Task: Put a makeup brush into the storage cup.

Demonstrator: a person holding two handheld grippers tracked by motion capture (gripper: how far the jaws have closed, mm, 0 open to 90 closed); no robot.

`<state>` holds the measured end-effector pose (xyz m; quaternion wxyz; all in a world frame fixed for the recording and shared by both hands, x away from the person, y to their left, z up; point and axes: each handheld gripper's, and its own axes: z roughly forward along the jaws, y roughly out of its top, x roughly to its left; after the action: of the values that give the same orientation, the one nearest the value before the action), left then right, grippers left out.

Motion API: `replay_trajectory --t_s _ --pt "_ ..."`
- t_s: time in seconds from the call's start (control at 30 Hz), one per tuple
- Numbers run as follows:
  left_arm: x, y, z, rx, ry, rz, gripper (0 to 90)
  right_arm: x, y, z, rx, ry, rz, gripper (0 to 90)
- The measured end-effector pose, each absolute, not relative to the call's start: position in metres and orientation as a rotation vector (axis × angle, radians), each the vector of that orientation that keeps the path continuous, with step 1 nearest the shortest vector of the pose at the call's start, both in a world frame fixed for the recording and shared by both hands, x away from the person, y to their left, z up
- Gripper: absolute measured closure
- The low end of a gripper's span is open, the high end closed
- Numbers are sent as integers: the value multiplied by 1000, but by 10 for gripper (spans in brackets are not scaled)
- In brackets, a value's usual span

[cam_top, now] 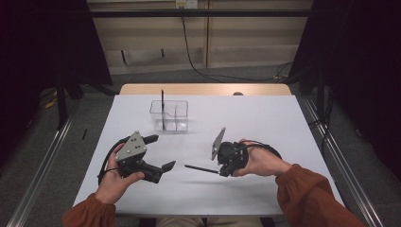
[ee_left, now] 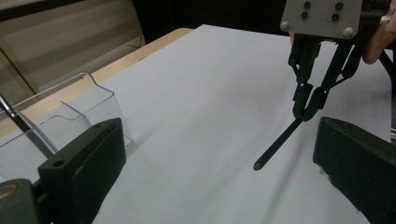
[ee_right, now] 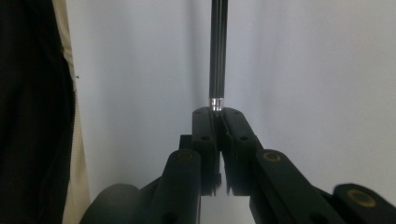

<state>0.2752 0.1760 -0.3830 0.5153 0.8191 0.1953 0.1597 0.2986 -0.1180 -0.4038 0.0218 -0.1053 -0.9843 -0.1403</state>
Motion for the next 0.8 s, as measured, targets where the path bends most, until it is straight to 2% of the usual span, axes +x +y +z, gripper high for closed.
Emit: replay_trajectory --t_s 0.17,0.53,0.7,0.8 --pt "281 168 -384 2066 452 265 46 299 -115 -404 -312 -3047 -427 841" --pt "286 150 -381 2212 385 191 57 297 -110 -400 -270 -3044 -409 841" --pt "287 138 -386 2313 361 81 60 295 -107 -400 -247 -3041 -398 841" --pt "285 130 -388 2370 314 81 66 295 -106 -400 -236 -3046 -395 841"
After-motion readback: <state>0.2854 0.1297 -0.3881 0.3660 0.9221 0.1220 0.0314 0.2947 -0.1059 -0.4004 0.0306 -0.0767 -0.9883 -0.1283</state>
